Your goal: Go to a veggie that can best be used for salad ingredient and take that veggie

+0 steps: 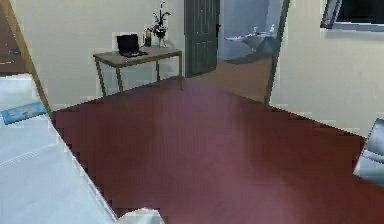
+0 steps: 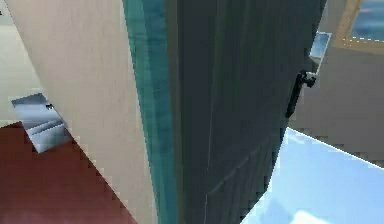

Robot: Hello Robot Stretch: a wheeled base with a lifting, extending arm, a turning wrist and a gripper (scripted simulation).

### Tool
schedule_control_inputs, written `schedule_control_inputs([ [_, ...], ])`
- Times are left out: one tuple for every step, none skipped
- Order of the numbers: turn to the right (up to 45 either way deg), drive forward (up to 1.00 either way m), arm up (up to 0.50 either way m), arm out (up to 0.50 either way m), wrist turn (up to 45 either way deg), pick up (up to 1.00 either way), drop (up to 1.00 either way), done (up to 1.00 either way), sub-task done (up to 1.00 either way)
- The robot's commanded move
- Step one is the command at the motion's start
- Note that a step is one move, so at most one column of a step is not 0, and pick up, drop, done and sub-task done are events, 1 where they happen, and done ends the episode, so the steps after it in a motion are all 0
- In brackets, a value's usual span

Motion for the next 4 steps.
schedule_control_inputs([
  [45.0, 0.0, 0.0, 0.0, 0.0, 0.0, 0.0, 0.0, 0.0],
  [0.0, 0.25, 0.0, 0.0, 0.0, 0.0, 0.0, 0.0, 0.0],
  [-33.0, 0.0, 0.0, 0.0, 0.0, 0.0, 0.0, 0.0, 0.0],
  [-3.0, 0.0, 0.0, 0.0, 0.0, 0.0, 0.0, 0.0, 0.0],
])
